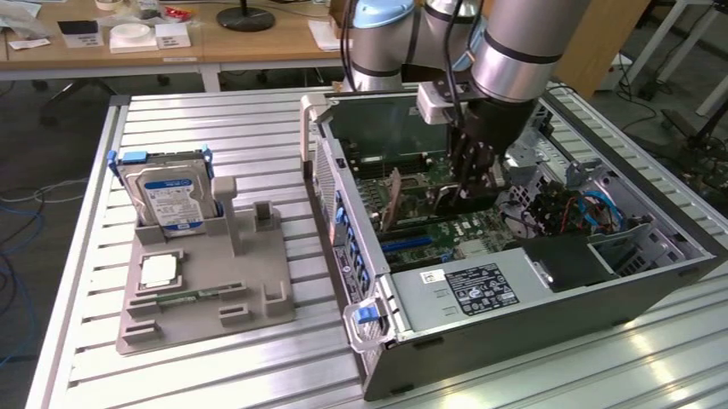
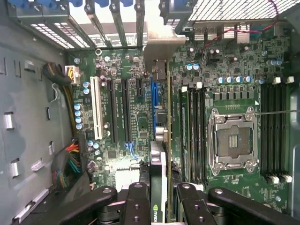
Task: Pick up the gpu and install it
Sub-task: 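Insert the gpu into the slot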
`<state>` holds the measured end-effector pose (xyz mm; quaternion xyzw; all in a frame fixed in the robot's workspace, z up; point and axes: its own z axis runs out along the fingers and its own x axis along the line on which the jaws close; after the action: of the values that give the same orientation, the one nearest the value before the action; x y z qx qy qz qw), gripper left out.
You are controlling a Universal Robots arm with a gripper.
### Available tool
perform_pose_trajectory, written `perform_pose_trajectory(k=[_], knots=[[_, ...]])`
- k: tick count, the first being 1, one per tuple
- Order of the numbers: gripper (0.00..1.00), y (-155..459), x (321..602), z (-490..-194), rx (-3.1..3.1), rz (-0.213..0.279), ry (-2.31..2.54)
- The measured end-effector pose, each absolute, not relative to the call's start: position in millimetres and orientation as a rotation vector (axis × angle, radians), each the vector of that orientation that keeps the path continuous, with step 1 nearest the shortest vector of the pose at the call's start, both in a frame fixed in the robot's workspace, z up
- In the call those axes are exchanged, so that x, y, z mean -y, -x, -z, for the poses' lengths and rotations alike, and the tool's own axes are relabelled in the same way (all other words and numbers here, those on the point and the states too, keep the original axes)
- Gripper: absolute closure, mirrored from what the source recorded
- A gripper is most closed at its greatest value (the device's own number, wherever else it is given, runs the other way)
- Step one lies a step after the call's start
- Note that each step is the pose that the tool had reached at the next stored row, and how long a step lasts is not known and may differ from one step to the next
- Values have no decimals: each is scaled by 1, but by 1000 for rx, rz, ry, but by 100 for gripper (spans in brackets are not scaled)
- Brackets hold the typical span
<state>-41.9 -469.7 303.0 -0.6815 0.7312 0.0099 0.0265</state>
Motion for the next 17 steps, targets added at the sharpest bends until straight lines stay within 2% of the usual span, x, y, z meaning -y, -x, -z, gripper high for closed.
perform_pose_trajectory(k=[17], knots=[[73, 44, 470, -281, -2260, -30, 2106]])
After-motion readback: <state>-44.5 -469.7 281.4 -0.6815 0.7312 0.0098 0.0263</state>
